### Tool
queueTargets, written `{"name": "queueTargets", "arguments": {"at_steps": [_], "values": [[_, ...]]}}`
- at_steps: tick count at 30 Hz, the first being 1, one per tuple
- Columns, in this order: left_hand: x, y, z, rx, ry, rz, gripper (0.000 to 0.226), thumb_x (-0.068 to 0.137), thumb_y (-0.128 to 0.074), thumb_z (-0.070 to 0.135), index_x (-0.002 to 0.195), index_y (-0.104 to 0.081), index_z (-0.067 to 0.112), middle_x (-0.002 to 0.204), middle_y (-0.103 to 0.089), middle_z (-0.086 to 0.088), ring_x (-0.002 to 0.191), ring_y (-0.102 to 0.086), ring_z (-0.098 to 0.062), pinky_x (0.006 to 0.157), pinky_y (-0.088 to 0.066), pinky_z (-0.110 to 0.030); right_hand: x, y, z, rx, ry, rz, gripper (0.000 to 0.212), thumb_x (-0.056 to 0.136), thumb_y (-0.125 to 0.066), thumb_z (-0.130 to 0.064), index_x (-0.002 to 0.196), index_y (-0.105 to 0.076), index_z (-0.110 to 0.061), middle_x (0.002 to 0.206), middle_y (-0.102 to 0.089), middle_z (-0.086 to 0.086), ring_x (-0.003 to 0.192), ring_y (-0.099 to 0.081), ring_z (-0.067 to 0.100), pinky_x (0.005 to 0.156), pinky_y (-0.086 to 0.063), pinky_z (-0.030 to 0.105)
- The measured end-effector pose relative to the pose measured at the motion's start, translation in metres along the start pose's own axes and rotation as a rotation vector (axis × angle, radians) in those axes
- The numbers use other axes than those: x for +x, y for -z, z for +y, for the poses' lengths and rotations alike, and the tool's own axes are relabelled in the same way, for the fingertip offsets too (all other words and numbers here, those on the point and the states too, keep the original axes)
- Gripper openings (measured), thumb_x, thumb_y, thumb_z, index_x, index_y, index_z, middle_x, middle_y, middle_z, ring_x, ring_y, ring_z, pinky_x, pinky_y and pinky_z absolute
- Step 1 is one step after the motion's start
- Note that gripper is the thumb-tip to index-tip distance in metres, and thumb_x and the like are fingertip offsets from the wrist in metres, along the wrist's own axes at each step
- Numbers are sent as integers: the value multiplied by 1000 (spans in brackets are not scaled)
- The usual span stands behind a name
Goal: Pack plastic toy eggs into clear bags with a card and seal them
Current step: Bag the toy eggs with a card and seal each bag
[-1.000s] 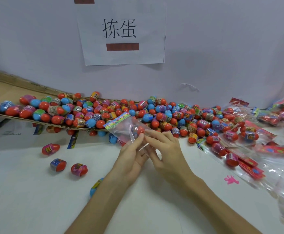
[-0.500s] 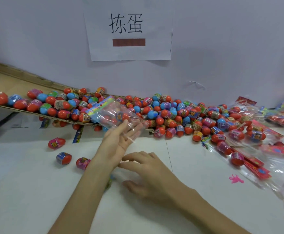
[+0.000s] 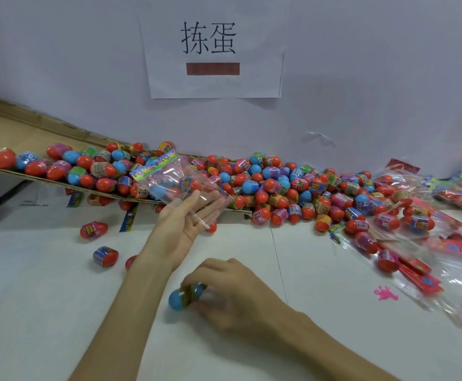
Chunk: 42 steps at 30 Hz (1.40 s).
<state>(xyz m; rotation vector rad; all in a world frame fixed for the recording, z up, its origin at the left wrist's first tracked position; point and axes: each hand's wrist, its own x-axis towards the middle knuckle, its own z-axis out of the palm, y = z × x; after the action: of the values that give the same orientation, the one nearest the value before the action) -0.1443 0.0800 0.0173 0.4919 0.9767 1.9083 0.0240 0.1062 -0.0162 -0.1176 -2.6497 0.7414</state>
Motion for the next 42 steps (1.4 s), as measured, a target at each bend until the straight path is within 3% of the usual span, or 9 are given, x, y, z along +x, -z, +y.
{"name": "queueTargets", "arguments": {"at_steps": [5,9,14,18,23,28,32,36,42], "values": [[3,-1,-6,21,0,27,26,105,-53,16,128,-58,5,123,-73,-20,115,-72,-31,97,-59,-46,-1,35,16,113,-80,565,29,86,-81,-14,113,-72,-19,105,-62,-8,87,-60,12,73,-50,17],[-2,-12,-12,36,53,-7,28,103,-55,18,127,-61,5,120,-75,-18,113,-73,-30,81,-63,-34,-3,51,27,76,-205,735,34,79,-87,-12,105,-68,-22,101,-62,-14,84,-64,11,72,-55,17],[-7,-26,-22,34,107,-51,34,104,-54,19,135,-55,5,123,-73,-17,113,-73,-30,86,-63,-36,-2,47,31,120,-230,727,34,78,-86,-4,104,-73,-20,101,-64,-11,85,-67,9,75,-55,15],[-10,-31,-27,29,145,-36,38,104,-54,20,134,-58,-2,126,-72,-18,116,-71,-30,94,-61,-39,-2,40,30,115,-157,672,34,84,-79,2,112,-76,-16,109,-69,-13,99,-68,6,81,-59,21],[-13,-34,-28,-40,156,-22,36,105,-54,17,132,-59,-6,121,-74,-19,109,-74,-27,80,-64,-35,-2,37,31,87,-105,638,42,84,-71,10,121,-75,-12,120,-72,-6,110,-67,7,85,-59,25],[-15,-35,-30,-145,211,-50,32,104,-55,19,128,-59,-2,123,-73,-20,110,-74,-30,89,-62,-40,-3,36,30,115,-148,713,23,82,-78,2,99,-77,-13,97,-74,-7,89,-70,12,74,-59,33],[-17,-39,-36,-149,237,-92,39,99,-60,23,126,-65,-5,125,-71,-21,114,-72,-33,90,-62,-40,-4,38,29,77,-169,770,19,80,-81,-1,90,-75,-16,85,-71,-10,80,-65,12,69,-53,27],[-21,-43,-43,-111,272,-151,32,95,-64,25,106,-79,-1,126,-70,-23,115,-71,-32,88,-61,-35,-4,38,29,45,-168,758,23,82,-79,1,95,-79,-18,95,-74,-11,92,-66,8,79,-49,17],[-18,-39,-42,-53,260,-72,44,101,-58,22,133,-60,-8,131,-69,-20,122,-68,-25,102,-56,-34,-3,35,32,-33,-196,475,42,89,-67,-3,124,-74,-25,127,-68,-21,108,-54,11,96,-46,36]]}}
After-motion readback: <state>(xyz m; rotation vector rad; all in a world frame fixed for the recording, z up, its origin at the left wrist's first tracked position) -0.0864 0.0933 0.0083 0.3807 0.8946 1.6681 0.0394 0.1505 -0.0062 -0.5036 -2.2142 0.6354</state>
